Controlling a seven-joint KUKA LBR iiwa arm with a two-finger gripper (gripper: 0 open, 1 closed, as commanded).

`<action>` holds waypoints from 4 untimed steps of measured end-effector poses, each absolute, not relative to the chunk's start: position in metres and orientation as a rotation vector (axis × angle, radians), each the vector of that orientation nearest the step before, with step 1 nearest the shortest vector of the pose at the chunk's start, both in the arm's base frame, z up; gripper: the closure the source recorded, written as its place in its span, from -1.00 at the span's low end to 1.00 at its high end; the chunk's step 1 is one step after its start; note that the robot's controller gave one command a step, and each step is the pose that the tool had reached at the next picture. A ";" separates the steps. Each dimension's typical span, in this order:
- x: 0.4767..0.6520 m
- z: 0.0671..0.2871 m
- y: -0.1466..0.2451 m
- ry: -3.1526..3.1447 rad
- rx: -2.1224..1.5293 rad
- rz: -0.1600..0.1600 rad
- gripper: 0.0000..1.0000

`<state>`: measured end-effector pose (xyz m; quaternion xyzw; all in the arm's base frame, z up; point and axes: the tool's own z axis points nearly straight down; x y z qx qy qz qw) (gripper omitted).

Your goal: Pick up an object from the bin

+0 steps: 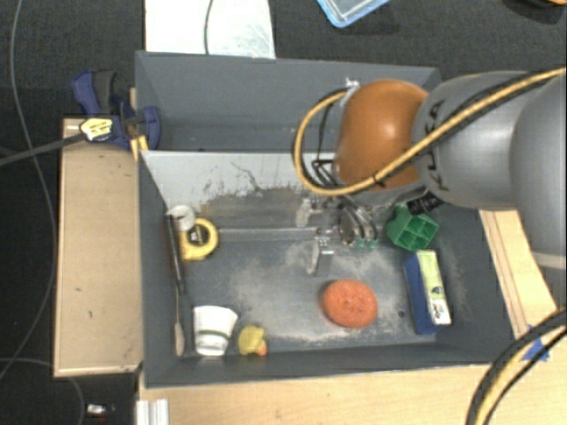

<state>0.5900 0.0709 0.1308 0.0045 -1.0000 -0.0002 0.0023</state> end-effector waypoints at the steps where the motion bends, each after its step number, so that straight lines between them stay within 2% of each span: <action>1: 0.591 0.136 0.070 -3.144 0.010 -0.002 -1.00; 2: 0.525 0.089 0.008 -3.135 0.242 -0.001 -1.00; 3: 0.516 0.094 -0.006 -3.147 -0.194 -0.007 -1.00; 4: 0.480 0.100 -0.039 -3.135 -0.148 0.002 -1.00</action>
Offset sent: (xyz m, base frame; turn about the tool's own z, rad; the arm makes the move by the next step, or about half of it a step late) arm -0.0916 -0.0889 -0.0608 -0.2015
